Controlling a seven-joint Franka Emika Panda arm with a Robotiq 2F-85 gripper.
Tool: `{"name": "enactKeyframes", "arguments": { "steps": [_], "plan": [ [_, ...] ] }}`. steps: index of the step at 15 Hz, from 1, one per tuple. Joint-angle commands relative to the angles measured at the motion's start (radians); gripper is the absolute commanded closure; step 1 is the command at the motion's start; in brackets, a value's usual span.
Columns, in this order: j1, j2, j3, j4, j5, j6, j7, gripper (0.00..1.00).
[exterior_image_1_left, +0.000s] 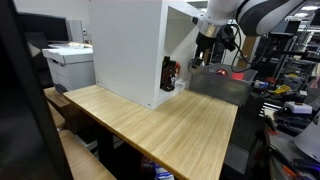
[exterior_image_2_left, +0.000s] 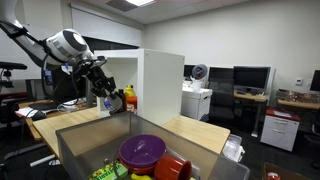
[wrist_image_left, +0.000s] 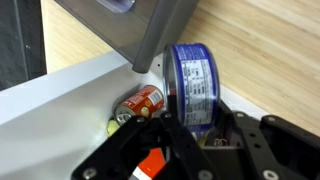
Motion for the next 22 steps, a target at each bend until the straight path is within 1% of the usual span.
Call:
{"name": "enactKeyframes", "arguments": {
  "steps": [1, 7, 10, 12, 18, 20, 21, 22],
  "plan": [
    [-0.007, -0.024, 0.002, 0.0, -0.06, 0.014, 0.041, 0.88],
    [-0.004, -0.021, -0.002, 0.005, -0.09, 0.037, 0.076, 0.88],
    [0.002, -0.018, -0.005, 0.005, -0.056, 0.046, 0.067, 0.88],
    [0.009, -0.016, -0.009, 0.006, -0.009, 0.052, 0.045, 0.88],
    [0.01, -0.019, -0.003, 0.013, 0.066, 0.078, 0.045, 0.88],
    [0.004, -0.019, -0.001, 0.015, 0.066, 0.087, 0.057, 0.88],
    [-0.005, -0.018, 0.001, 0.022, 0.043, 0.091, 0.076, 0.88],
    [-0.006, -0.017, -0.001, 0.025, 0.043, 0.092, 0.076, 0.88]
  ]
}}
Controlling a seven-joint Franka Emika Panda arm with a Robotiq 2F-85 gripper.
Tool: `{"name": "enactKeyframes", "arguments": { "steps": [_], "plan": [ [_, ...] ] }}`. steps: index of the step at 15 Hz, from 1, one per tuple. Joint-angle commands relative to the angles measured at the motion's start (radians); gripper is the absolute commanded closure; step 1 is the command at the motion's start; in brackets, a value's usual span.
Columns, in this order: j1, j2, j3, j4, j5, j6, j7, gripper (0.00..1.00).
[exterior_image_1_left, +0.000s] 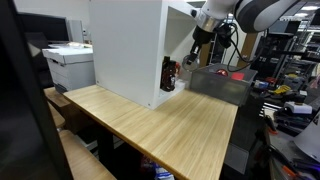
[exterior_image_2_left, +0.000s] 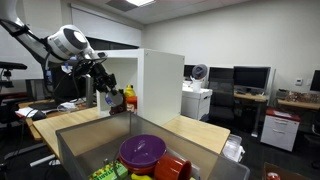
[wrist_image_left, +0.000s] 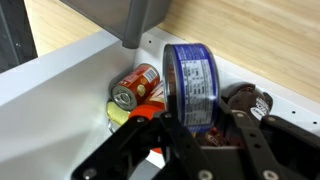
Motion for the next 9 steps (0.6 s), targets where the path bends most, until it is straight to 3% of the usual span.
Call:
{"name": "enactKeyframes", "arguments": {
  "steps": [1, 9],
  "plan": [
    [-0.016, -0.015, -0.001, 0.006, -0.014, 0.023, 0.032, 0.88],
    [-0.039, -0.013, -0.002, 0.014, -0.146, 0.029, 0.143, 0.88]
  ]
}}
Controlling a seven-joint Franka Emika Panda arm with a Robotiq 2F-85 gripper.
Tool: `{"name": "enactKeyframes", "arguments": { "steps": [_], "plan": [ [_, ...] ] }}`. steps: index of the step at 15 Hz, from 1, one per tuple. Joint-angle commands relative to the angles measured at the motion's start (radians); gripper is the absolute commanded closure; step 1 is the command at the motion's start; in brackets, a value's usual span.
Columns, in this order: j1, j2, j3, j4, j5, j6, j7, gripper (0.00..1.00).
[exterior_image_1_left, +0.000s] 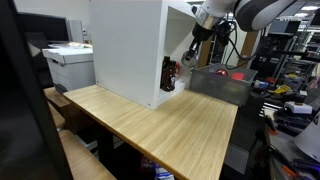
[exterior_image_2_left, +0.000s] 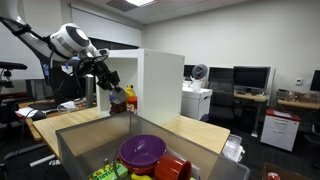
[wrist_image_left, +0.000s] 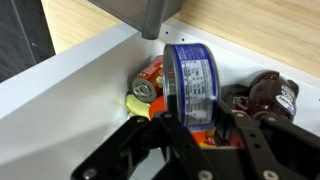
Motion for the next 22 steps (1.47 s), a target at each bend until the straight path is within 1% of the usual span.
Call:
{"name": "enactKeyframes", "arguments": {
  "steps": [1, 7, 16, 19, 20, 22],
  "plan": [
    [-0.016, -0.013, 0.003, -0.011, -0.077, 0.022, 0.065, 0.88],
    [-0.012, -0.014, 0.004, -0.028, -0.152, 0.018, 0.104, 0.88],
    [-0.013, -0.016, 0.001, -0.054, -0.308, 0.007, 0.17, 0.88],
    [-0.01, -0.018, -0.003, -0.06, -0.321, 0.008, 0.17, 0.88],
    [-0.007, -0.017, -0.008, -0.065, -0.293, 0.01, 0.144, 0.88],
    [-0.01, -0.021, -0.009, -0.068, -0.309, 0.008, 0.152, 0.88]
  ]
}}
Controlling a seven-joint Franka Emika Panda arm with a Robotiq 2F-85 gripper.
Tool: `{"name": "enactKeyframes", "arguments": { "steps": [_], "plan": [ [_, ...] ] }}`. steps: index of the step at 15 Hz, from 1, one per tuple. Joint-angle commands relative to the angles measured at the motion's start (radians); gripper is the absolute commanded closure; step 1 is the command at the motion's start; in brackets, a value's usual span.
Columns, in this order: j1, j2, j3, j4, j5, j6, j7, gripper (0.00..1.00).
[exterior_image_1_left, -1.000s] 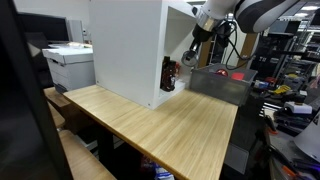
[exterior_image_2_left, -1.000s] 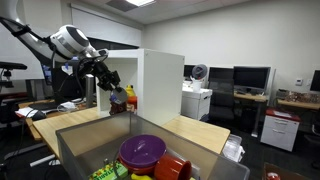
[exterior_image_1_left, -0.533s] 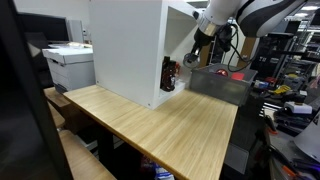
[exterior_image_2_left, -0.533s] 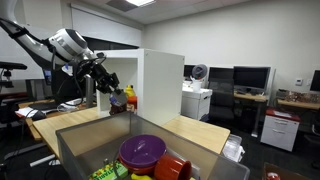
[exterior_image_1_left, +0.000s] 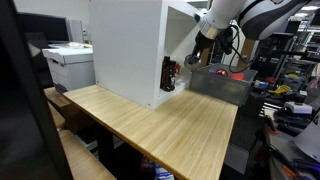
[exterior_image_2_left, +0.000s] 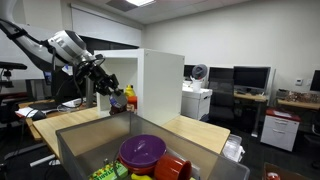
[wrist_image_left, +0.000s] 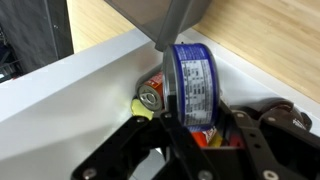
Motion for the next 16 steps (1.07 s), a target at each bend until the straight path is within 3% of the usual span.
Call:
{"name": "enactKeyframes", "arguments": {
  "steps": [1, 16],
  "plan": [
    [-0.008, -0.025, -0.005, -0.019, -0.03, 0.006, 0.011, 0.88],
    [-0.005, -0.029, -0.008, -0.006, -0.124, -0.008, 0.042, 0.88]
  ]
}}
